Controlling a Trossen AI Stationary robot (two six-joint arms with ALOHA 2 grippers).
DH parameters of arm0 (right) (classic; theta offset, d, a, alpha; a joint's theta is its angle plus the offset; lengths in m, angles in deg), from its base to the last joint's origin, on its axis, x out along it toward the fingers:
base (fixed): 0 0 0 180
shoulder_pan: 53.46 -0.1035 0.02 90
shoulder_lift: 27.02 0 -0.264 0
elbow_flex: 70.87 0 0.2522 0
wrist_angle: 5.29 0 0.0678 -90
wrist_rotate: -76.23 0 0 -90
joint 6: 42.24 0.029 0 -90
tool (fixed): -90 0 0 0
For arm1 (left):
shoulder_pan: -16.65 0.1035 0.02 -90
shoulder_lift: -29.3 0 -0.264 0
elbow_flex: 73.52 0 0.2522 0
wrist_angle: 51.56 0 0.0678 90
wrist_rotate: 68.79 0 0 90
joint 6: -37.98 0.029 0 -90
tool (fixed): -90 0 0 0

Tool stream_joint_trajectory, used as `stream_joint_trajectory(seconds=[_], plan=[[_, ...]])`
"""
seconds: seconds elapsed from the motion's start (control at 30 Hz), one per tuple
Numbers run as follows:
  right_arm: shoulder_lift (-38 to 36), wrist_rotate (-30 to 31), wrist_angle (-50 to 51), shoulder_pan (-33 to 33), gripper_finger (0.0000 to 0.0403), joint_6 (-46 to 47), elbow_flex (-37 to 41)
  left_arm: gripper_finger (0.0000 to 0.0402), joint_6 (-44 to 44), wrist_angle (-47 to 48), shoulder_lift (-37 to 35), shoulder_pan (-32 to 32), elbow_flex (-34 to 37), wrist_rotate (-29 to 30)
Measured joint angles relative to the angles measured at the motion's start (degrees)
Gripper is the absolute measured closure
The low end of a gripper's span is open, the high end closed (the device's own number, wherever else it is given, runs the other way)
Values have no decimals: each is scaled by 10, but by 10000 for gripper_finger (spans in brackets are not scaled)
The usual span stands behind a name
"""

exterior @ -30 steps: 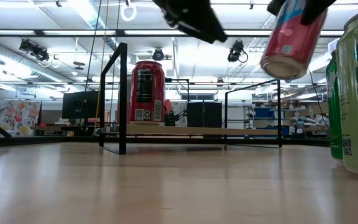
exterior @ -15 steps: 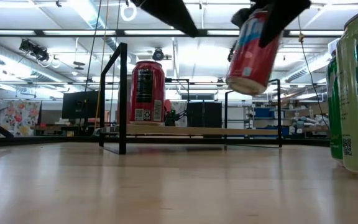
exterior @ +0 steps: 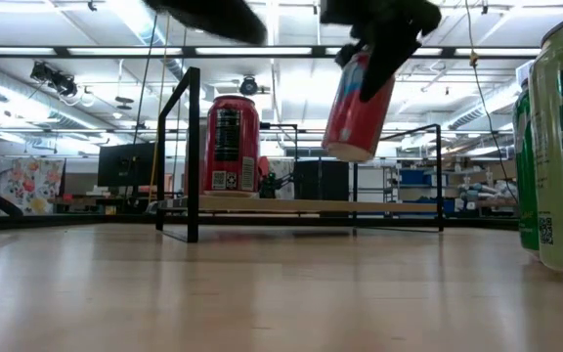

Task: Place canned beverage on shelf
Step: Put the top red soda can on the shelf

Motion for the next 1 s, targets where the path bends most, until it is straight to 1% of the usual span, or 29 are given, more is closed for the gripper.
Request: stream_joint_trajectory(seconds=[0.13, 0.2, 0.43, 0.5, 0.57, 0.67, 0.87, 1.0], plan=[[25, -2, -1, 9, 82, -24, -41, 65, 1, -24, -63, -6, 36, 18], [38, -3, -3, 15, 82, -34, -60, 65, 14, -64, -90, -4, 67, 27], [96, -10, 4, 46, 82, -45, -110, 66, 100, -339, -167, 19, 227, 26], [116, -12, 6, 59, 82, -44, -120, 66, 117, -401, -187, 25, 258, 27], [136, -12, 14, 70, 82, -39, -134, 66, 125, -440, -207, 30, 279, 28], [155, -14, 19, 86, 82, -30, -155, 66, 125, -449, -233, 35, 294, 36], [175, -50, 23, 116, 82, 6, -167, 66, 94, -449, -255, 37, 302, 91], [173, -57, 17, 127, 82, 33, -167, 66, 74, -451, -255, 37, 302, 91]])
